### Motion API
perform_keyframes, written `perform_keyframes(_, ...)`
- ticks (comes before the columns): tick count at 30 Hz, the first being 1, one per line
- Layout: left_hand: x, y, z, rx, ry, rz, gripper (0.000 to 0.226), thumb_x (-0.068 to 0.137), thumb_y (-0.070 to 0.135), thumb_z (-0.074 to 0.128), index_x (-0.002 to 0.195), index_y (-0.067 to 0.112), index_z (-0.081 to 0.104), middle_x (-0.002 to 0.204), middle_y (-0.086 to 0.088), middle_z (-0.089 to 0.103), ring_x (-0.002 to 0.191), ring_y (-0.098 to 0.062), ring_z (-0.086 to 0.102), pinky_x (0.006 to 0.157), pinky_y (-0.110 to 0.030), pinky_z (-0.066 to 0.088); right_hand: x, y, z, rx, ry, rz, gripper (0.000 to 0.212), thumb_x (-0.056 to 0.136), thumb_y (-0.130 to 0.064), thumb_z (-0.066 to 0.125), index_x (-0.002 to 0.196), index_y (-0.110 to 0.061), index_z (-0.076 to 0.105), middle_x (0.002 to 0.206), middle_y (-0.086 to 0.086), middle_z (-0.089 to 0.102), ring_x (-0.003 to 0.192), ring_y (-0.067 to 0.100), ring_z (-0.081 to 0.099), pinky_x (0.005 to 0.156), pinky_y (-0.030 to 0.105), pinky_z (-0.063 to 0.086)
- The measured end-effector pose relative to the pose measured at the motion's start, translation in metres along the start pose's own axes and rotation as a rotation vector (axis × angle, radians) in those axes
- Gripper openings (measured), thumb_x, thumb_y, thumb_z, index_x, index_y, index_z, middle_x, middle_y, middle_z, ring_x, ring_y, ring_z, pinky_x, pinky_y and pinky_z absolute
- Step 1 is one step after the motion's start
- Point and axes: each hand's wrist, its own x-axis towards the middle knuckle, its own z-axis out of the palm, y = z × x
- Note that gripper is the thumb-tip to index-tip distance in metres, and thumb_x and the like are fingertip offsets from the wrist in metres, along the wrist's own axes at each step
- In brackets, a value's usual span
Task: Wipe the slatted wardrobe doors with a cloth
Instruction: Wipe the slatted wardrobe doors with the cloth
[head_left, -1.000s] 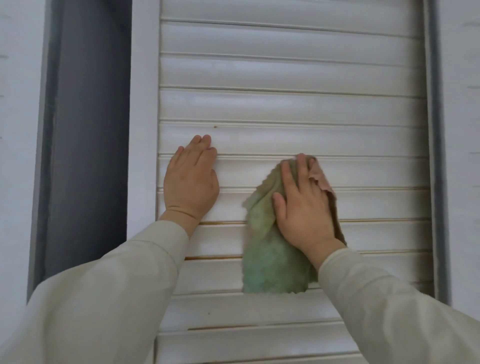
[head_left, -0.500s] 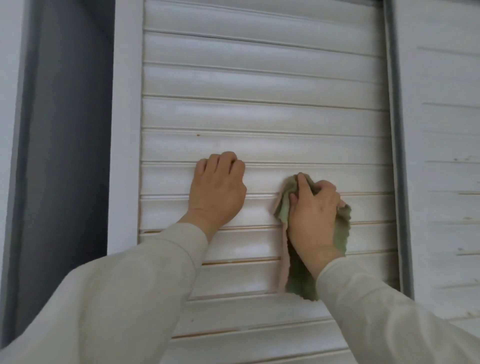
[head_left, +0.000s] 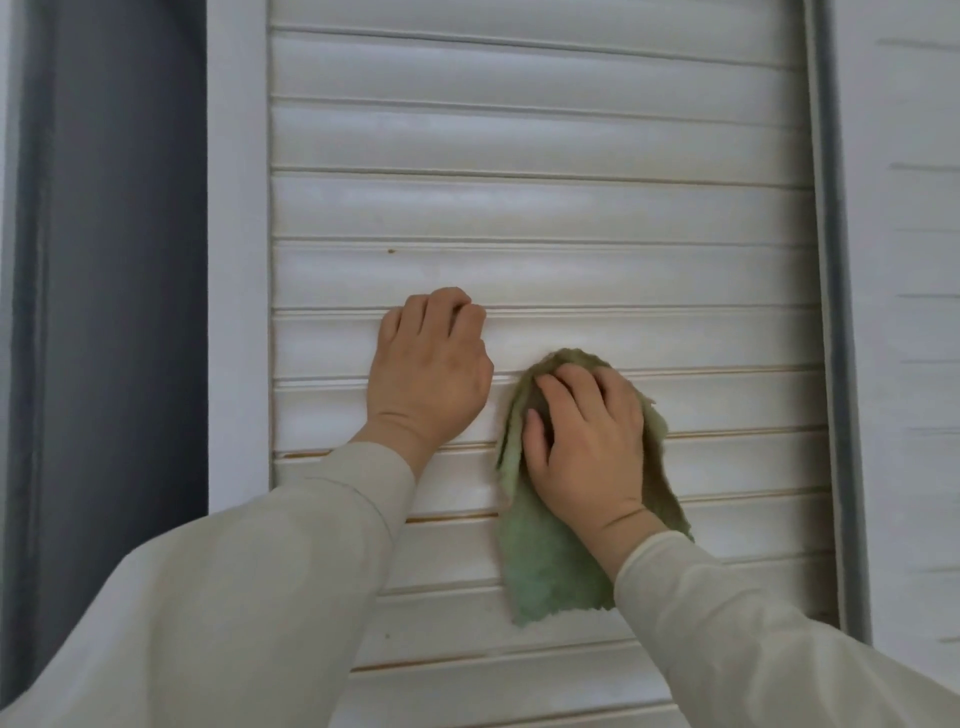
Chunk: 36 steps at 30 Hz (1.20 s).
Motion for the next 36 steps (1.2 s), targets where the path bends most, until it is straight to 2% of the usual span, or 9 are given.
perform_keyframes(5, -0.002, -0.007, -0.002, -0.014, 0.025, -0.02, 0.023, 0.081, 0.018, 0.057, 0.101, 0.011, 0.064, 0.109, -0.008, 0.059, 0.092, -0.031, 0.052, 0.08, -0.041, 0.039, 0.003, 0.036, -0.004, -0.076, 0.129, 0.045, 0.025, 0.082, -0.023, 0.058, 0.1, -0.014, 0.074, 0.105, 0.002, 0.07, 0.099, 0.033, 0.056, 0.088, 0.043, 0.039)
perform_keyframes(9, -0.004, -0.017, -0.005, -0.029, 0.027, -0.018, 0.023, 0.081, 0.018, 0.057, 0.101, 0.009, 0.064, 0.107, -0.01, 0.059, 0.091, -0.032, 0.053, 0.08, -0.042, 0.041, 0.0, 0.076, -0.012, -0.16, 0.164, 0.109, 0.025, 0.079, -0.02, 0.058, 0.098, -0.016, 0.073, 0.105, -0.001, 0.071, 0.098, 0.031, 0.054, 0.085, 0.04, 0.035)
perform_keyframes(17, -0.01, -0.036, -0.01, 0.055, 0.077, 0.001, 0.02, 0.088, 0.022, 0.052, 0.091, 0.005, 0.062, 0.091, -0.014, 0.055, 0.08, -0.033, 0.049, 0.071, -0.042, 0.035, 0.004, 0.115, -0.03, -0.248, 0.031, 0.247, 0.029, 0.081, -0.021, 0.05, 0.097, -0.014, 0.073, 0.104, -0.001, 0.071, 0.096, 0.033, 0.054, 0.082, 0.038, 0.03)
perform_keyframes(21, 0.013, -0.015, -0.016, 0.086, 0.087, -0.169, 0.023, 0.09, 0.025, 0.052, 0.075, 0.008, 0.053, 0.08, -0.013, 0.05, 0.074, -0.032, 0.047, 0.066, -0.039, 0.03, 0.01, 0.084, -0.033, -0.162, -0.025, 0.171, 0.03, 0.076, -0.02, 0.048, 0.089, -0.007, 0.071, 0.098, 0.007, 0.07, 0.092, 0.033, 0.052, 0.077, 0.04, 0.039)
perform_keyframes(23, 0.032, 0.012, -0.014, 0.039, 0.079, -0.126, 0.021, 0.088, 0.025, 0.051, 0.077, 0.008, 0.058, 0.087, -0.013, 0.055, 0.079, -0.033, 0.051, 0.069, -0.039, 0.032, 0.013, 0.063, -0.032, -0.113, -0.051, 0.09, 0.029, 0.076, -0.02, 0.048, 0.086, -0.006, 0.071, 0.096, 0.009, 0.069, 0.091, 0.033, 0.055, 0.076, 0.039, 0.042)
perform_keyframes(26, 0.052, 0.052, -0.004, -0.081, 0.051, 0.045, 0.023, 0.084, 0.026, 0.054, 0.098, 0.011, 0.066, 0.117, -0.011, 0.061, 0.101, -0.033, 0.055, 0.083, -0.041, 0.036, 0.019, 0.032, -0.03, -0.057, -0.128, 0.048, 0.03, 0.075, -0.022, 0.046, 0.084, -0.007, 0.071, 0.097, 0.006, 0.068, 0.091, 0.032, 0.056, 0.075, 0.037, 0.042)
perform_keyframes(30, 0.047, 0.043, 0.012, -0.042, -0.097, 0.007, 0.047, 0.093, 0.039, 0.047, 0.133, 0.016, 0.056, 0.149, -0.012, 0.045, 0.133, -0.03, 0.041, 0.109, -0.052, 0.029, 0.018, 0.031, -0.033, -0.135, -0.207, 0.017, 0.034, 0.074, -0.026, 0.049, 0.096, -0.013, 0.072, 0.107, 0.0, 0.067, 0.092, 0.029, 0.053, 0.074, 0.036, 0.037)
perform_keyframes(32, 0.033, 0.023, 0.017, -0.009, -0.122, 0.006, 0.052, 0.097, 0.045, 0.042, 0.142, 0.019, 0.049, 0.156, -0.01, 0.036, 0.144, -0.028, 0.032, 0.114, -0.057, 0.022, 0.017, 0.045, -0.036, -0.192, -0.22, 0.057, 0.036, 0.074, -0.029, 0.048, 0.097, -0.014, 0.072, 0.108, -0.001, 0.067, 0.092, 0.03, 0.054, 0.074, 0.037, 0.039)
perform_keyframes(36, 0.027, 0.013, 0.016, -0.004, -0.099, 0.042, 0.053, 0.098, 0.046, 0.044, 0.143, 0.019, 0.05, 0.157, -0.011, 0.036, 0.146, -0.028, 0.03, 0.115, -0.058, 0.02, 0.01, 0.094, -0.041, -0.3, -0.191, 0.176, 0.035, 0.076, -0.029, 0.046, 0.096, -0.014, 0.071, 0.107, 0.0, 0.068, 0.09, 0.032, 0.055, 0.071, 0.037, 0.036)
